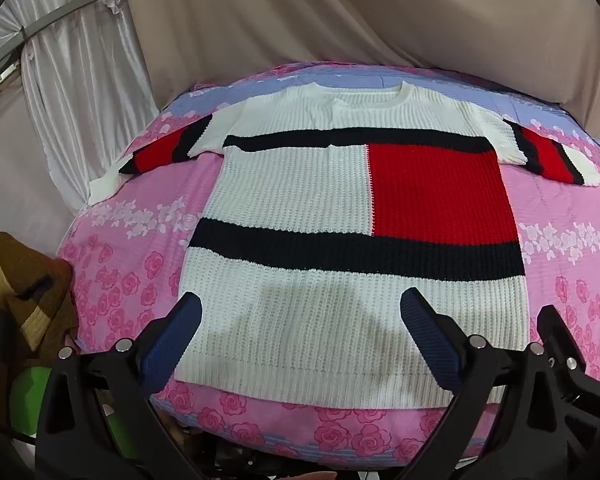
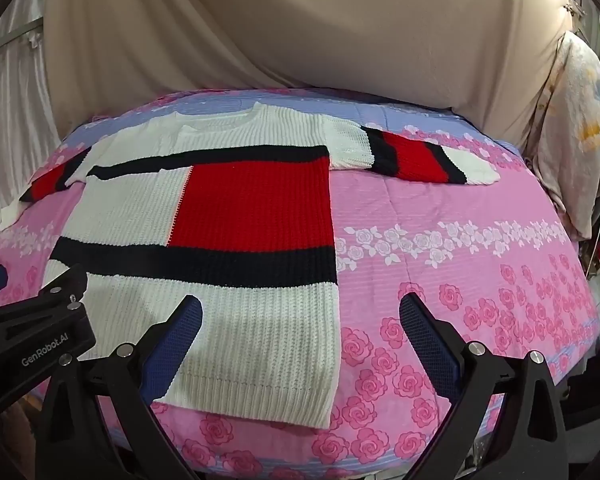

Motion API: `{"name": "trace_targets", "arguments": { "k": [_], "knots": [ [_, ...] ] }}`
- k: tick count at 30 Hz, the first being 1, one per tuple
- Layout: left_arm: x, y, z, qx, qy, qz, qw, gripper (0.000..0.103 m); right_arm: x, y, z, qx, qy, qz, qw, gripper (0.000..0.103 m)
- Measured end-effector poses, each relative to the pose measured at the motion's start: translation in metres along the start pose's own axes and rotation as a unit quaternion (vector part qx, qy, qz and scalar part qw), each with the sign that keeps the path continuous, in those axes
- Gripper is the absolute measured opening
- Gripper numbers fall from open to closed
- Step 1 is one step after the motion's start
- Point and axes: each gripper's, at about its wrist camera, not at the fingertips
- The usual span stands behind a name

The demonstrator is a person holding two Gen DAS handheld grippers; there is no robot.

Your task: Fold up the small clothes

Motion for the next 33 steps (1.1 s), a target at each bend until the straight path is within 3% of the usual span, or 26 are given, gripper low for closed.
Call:
{"name": "trace_targets", "arguments": {
  "k": [1, 18, 33],
  "knots": [
    [0.000, 0.000, 0.000, 0.002, -0.001, -0.001, 1.0000, 0.097, 0.000, 0.000, 0.001, 0.000, -0.014, 0.001, 1.000, 0.097],
    [-0.002, 0.012, 0.001, 0.005, -0.002, 0.019, 0.9998, 0.097, 0.011, 0.019, 0.007, 0.014, -0.002, 0.019, 1.000, 0.097],
    [-0.002, 0.005, -0.006, 0.003, 0.001, 0.012, 0.9999, 0.097, 0.002, 0.003, -0.004, 0.013, 0.002, 0.015, 1.000, 0.097]
  ]
}}
Point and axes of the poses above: each gripper's, at about its wrist camera, not at the fingertips, and z roughly against the way its jaws point, y to its left, x to its top, and after that the axes turned 13 degrees about z, right-handed
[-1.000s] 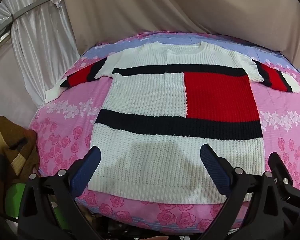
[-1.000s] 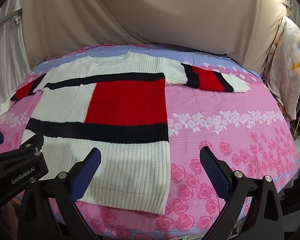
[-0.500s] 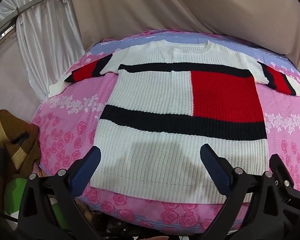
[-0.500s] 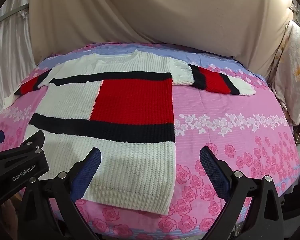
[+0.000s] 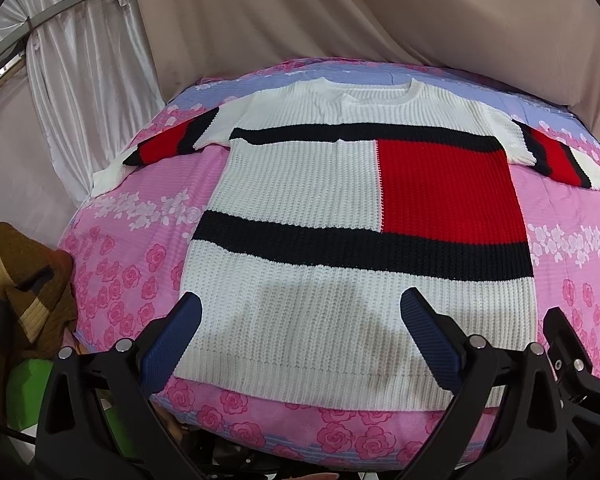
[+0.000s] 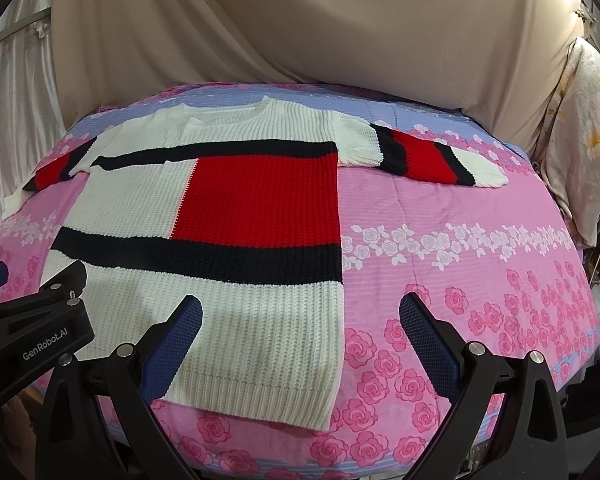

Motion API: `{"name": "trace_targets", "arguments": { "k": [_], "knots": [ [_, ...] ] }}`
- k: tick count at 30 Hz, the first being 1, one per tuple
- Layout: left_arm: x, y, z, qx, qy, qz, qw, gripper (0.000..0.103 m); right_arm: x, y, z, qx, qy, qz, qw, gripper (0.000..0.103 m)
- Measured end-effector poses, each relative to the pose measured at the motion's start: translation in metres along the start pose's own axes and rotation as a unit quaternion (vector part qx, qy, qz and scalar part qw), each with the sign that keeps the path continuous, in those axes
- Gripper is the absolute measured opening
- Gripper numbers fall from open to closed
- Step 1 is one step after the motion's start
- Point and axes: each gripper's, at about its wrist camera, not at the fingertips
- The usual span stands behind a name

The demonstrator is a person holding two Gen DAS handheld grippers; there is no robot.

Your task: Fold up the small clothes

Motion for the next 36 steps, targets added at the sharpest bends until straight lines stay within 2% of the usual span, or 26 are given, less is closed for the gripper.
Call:
{"name": "trace_targets", "arguments": {
  "k": [36],
  "knots": [
    [-0.0069, -0.0027, -0.0020, 0.002, 0.005, -0.003, 1.0000, 0.097, -0.0038, -0.0015, -0.0002, -0.003, 0.004, 0.001, 1.000, 0.097]
  ]
}}
Point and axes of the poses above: each gripper's, at about its wrist camera, not at the fingertips, and z roughly against the way its jaws point, y to its left, x to its top, and after that the axes turned 13 degrees about z, right-handed
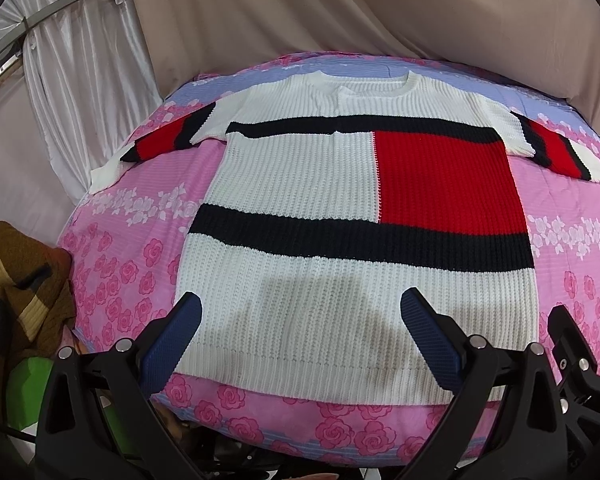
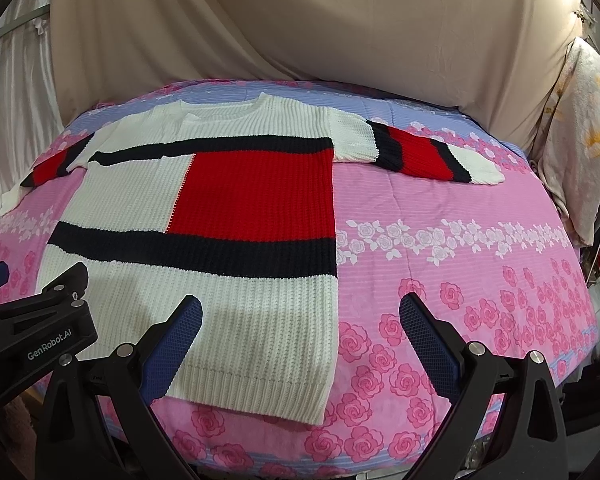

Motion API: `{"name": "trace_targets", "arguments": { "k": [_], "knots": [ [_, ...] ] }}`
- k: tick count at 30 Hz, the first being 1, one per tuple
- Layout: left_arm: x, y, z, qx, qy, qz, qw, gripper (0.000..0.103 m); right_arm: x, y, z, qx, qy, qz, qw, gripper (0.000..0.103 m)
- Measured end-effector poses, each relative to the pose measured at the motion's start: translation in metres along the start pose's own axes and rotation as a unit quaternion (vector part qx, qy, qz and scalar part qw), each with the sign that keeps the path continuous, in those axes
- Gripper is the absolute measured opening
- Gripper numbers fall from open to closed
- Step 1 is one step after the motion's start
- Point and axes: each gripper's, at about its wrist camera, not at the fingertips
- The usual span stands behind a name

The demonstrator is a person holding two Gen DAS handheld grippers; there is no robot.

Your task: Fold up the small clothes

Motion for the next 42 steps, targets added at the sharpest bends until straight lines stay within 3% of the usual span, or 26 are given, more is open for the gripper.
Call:
{"name": "trace_targets", "arguments": {
  "k": [36, 42],
  "knots": [
    [0.000, -0.005, -0.005, 0.003, 0.004, -0.004, 1.0000, 0.097, -0.002, 0.000, -0.005, 0.004, 0.005, -0.001, 1.000, 0.097],
    [0.005, -0.010, -0.011, 0.000, 0.013, 0.000, 0.9999, 0.097, 0.000, -0.010, -0.019, 0.022, 0.019, -0.014, 0.999, 0.097]
  ]
}}
Point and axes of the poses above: each gripper's, at about its wrist camera, not at the fingertips, and z roughly against the way its jaws point, y to its left, x to its top, and after that the axes turned 13 degrees about z, right-handed
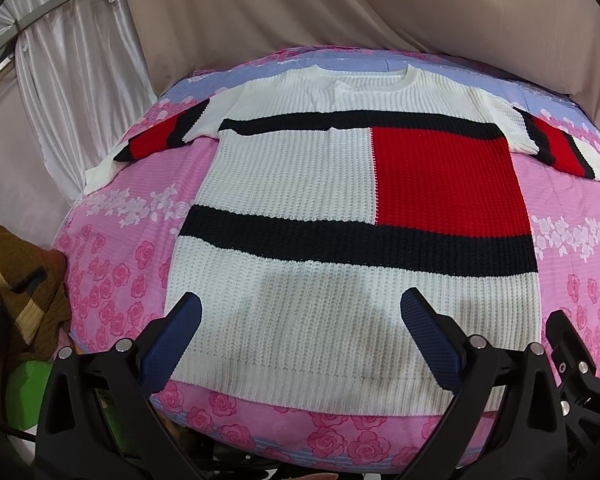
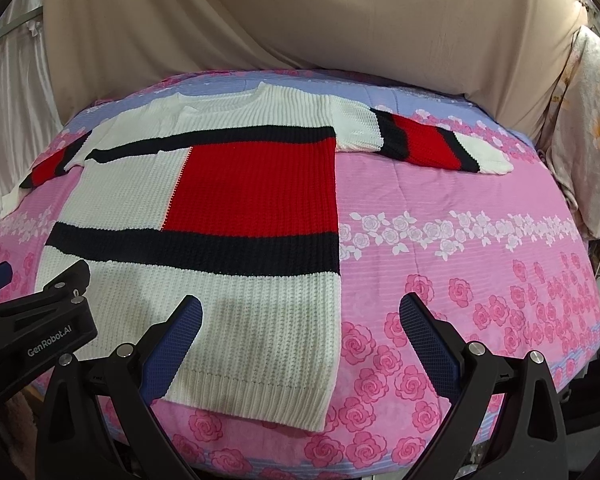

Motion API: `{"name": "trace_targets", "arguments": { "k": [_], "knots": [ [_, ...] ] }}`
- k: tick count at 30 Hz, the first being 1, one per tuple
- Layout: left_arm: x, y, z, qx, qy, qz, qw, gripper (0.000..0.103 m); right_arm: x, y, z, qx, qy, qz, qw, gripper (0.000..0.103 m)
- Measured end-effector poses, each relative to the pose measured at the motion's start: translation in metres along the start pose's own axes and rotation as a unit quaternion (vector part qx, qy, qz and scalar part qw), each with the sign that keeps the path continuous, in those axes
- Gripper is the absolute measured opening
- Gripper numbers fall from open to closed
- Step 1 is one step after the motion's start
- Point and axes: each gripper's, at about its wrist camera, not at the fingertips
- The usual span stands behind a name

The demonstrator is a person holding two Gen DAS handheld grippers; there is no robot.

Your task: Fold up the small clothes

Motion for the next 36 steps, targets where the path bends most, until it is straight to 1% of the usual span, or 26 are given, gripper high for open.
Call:
{"name": "trace_targets", "arguments": {
  "k": [3, 6, 7, 9, 10, 12, 13, 14, 15, 16, 17, 18, 19, 21, 23, 26, 27, 29, 30, 31, 32, 33, 34, 35, 36],
  "knots": [
    [0.006, -0.002, -0.004, -0.009, 0.003, 0.007, 0.9999, 0.098, 0.000, -0.016, -0.006, 0.020, -0.009, -0.008, 1.000, 0.097],
    [0.017, -0.006, -0.006, -0.026, 0.001, 0.019, 0.9995, 0.098, -0.002, -0.041, -0.013, 0.055, -0.046, 0.007, 0.997, 0.096],
    [0.022, -0.006, -0.007, -0.033, 0.001, 0.024, 0.9992, 0.098, -0.003, -0.054, -0.017, 0.069, -0.059, 0.012, 0.996, 0.095],
    [0.032, -0.010, -0.011, -0.042, 0.001, 0.036, 0.9985, 0.098, -0.001, -0.088, -0.027, 0.081, -0.071, 0.004, 0.994, 0.095],
    [0.038, -0.013, -0.014, -0.044, 0.001, 0.042, 0.9982, 0.098, 0.001, -0.110, -0.035, 0.081, -0.072, -0.011, 0.994, 0.095],
    [0.047, -0.019, -0.019, -0.047, 0.000, 0.051, 0.9976, 0.098, 0.008, -0.168, -0.053, 0.081, -0.075, -0.063, 0.992, 0.095],
    [0.052, -0.023, -0.023, -0.048, 0.000, 0.056, 0.9973, 0.098, 0.011, -0.204, -0.065, 0.076, -0.081, -0.100, 0.989, 0.093],
    [0.056, -0.027, -0.026, -0.047, 0.001, 0.059, 0.9971, 0.098, 0.014, -0.232, -0.076, 0.075, -0.085, -0.131, 0.985, 0.091],
    [0.058, -0.031, -0.028, -0.045, 0.000, 0.063, 0.9970, 0.098, 0.017, -0.266, -0.091, 0.073, -0.087, -0.169, 0.979, 0.087],
    [0.060, -0.035, -0.031, -0.042, -0.001, 0.067, 0.9969, 0.098, 0.020, -0.291, -0.104, 0.070, -0.087, -0.196, 0.974, 0.082],
    [0.063, -0.040, -0.033, -0.037, -0.003, 0.070, 0.9969, 0.098, 0.024, -0.320, -0.122, 0.065, -0.086, -0.224, 0.969, 0.079],
    [0.064, -0.044, -0.036, -0.031, -0.004, 0.072, 0.9969, 0.098, 0.029, -0.340, -0.136, 0.060, -0.084, -0.237, 0.966, 0.072],
    [0.066, -0.048, -0.038, -0.026, -0.004, 0.076, 0.9967, 0.098, 0.033, -0.358, -0.150, 0.052, -0.079, -0.245, 0.965, 0.069],
    [0.068, -0.054, -0.041, -0.020, -0.003, 0.085, 0.9961, 0.098, 0.043, -0.387, -0.180, 0.044, -0.070, -0.259, 0.962, 0.067],
    [0.069, -0.057, -0.043, -0.015, -0.001, 0.094, 0.9954, 0.098, 0.050, -0.403, -0.203, 0.047, -0.063, -0.268, 0.960, 0.067],
    [0.072, -0.060, -0.045, -0.004, -0.003, 0.094, 0.9955, 0.098, 0.058, -0.411, -0.231, 0.058, -0.052, -0.267, 0.961, 0.063],
    [0.073, -0.061, -0.046, -0.001, -0.004, 0.094, 0.9956, 0.098, 0.060, -0.410, -0.239, 0.068, -0.049, -0.263, 0.961, 0.057],
    [0.076, -0.058, -0.048, 0.007, -0.005, 0.096, 0.9954, 0.098, 0.068, -0.408, -0.246, 0.065, -0.060, -0.250, 0.964, 0.053],
    [0.078, -0.056, -0.049, 0.010, -0.006, 0.097, 0.9952, 0.098, 0.072, -0.409, -0.250, 0.075, -0.059, -0.250, 0.964, 0.039],
    [0.080, -0.054, -0.050, 0.014, -0.007, 0.099, 0.9950, 0.098, 0.074, -0.410, -0.254, 0.087, -0.060, -0.254, 0.961, 0.008],
    [0.082, -0.051, -0.052, 0.017, -0.008, 0.102, 0.9946, 0.098, 0.077, -0.412, -0.255, 0.102, -0.063, -0.264, 0.957, 0.006],
    [0.084, -0.048, -0.053, 0.020, -0.009, 0.106, 0.9941, 0.098, 0.080, -0.413, -0.249, 0.107, -0.075, -0.273, 0.953, 0.006],
    [0.087, -0.044, -0.054, 0.022, -0.010, 0.110, 0.9936, 0.098, 0.084, -0.411, -0.242, 0.116, -0.091, -0.278, 0.949, 0.006],
    [0.090, -0.038, -0.055, 0.024, -0.012, 0.115, 0.9930, 0.098, 0.092, -0.407, -0.229, 0.132, -0.115, -0.281, 0.944, 0.006],
    [0.092, -0.033, -0.056, 0.024, -0.013, 0.120, 0.9924, 0.098, 0.102, -0.400, -0.216, 0.143, -0.134, -0.275, 0.941, 0.006]
  ]
}}
Point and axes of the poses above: each gripper's, at about its wrist camera, not at the fingertips, and z roughly against the way its jaws point, y to its left, x to its top, and after that the axes turned 13 degrees about z, right-handed
